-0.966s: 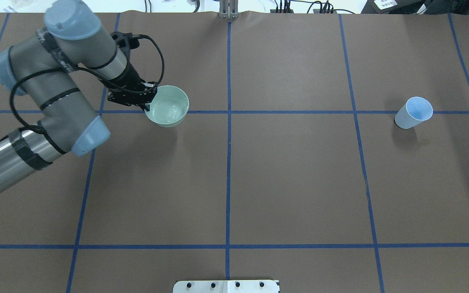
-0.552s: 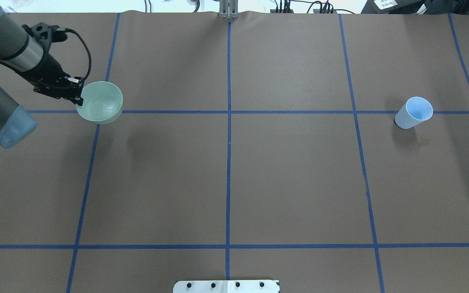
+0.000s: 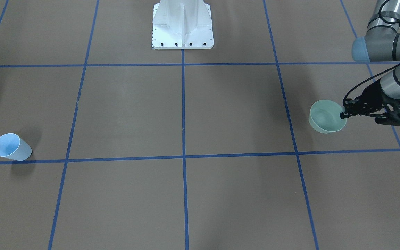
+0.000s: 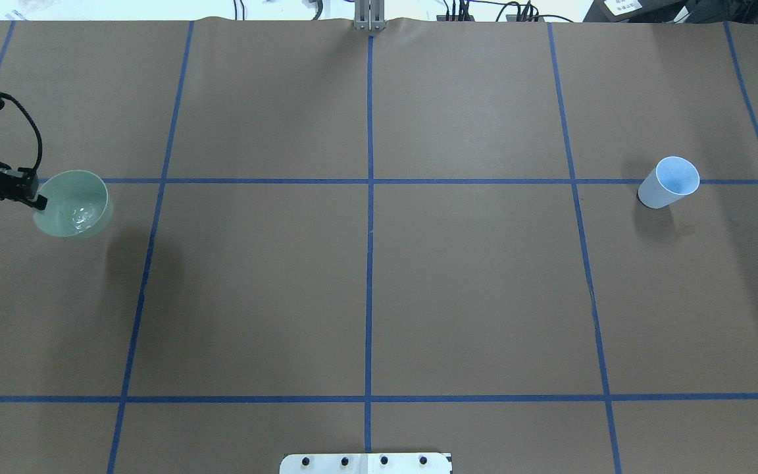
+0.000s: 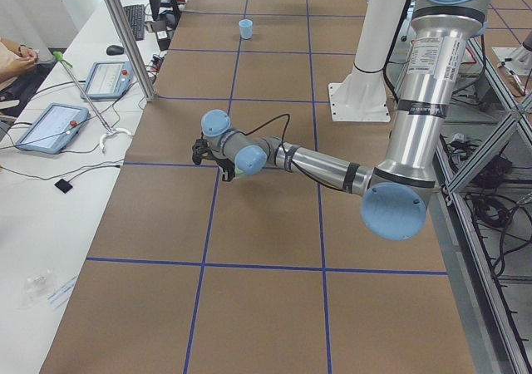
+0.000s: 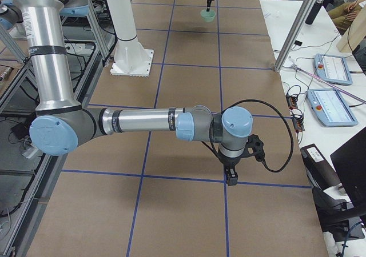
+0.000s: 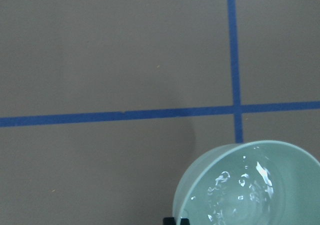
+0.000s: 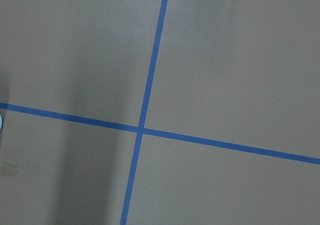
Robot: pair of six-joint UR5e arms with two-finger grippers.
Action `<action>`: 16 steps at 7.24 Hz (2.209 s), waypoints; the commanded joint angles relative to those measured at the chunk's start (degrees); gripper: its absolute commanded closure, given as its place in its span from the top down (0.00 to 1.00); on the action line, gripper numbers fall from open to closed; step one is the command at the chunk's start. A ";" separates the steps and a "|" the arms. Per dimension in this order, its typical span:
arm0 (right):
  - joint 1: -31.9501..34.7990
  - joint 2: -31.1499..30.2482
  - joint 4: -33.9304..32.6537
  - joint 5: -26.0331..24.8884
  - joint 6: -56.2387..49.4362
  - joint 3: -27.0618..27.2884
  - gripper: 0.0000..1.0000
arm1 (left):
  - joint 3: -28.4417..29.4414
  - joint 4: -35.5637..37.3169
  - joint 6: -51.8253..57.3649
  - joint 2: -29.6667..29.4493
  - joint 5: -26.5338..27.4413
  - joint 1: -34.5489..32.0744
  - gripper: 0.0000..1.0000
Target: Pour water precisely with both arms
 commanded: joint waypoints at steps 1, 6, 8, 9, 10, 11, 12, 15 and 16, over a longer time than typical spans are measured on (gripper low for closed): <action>0.00 0.01 0.02 -0.07 -0.03 0.21 1.00 | 1.13 -6.76 0.06 5.59 -0.28 -0.02 0.00; 0.00 0.01 0.02 0.02 -0.03 0.30 1.00 | 3.94 -8.01 2.34 6.75 0.07 0.07 0.35; 0.00 0.01 0.02 0.02 -0.03 0.30 1.00 | 3.42 -8.37 2.43 6.14 -0.45 -1.24 0.84; 0.00 0.01 0.02 0.02 -0.03 0.30 1.00 | 2.46 -7.76 2.69 5.70 -0.63 -4.47 1.00; 0.00 0.01 0.02 0.11 -0.03 0.30 1.00 | 1.76 -7.58 4.17 5.61 -0.89 -7.55 1.00; 0.00 0.01 0.02 0.11 -0.03 0.30 1.00 | 2.10 -6.97 8.89 5.61 -0.81 -8.62 1.00; 0.00 0.01 -0.07 0.11 -0.03 0.21 1.00 | 1.23 -2.61 13.63 5.52 -0.81 -10.37 1.00; 0.00 0.01 -0.07 0.11 -0.03 0.21 1.00 | -2.38 22.75 38.56 0.09 0.16 -21.51 1.00; 0.00 0.01 -0.07 0.11 -0.03 0.21 1.00 | -2.30 27.70 44.56 -0.71 0.51 -24.69 1.00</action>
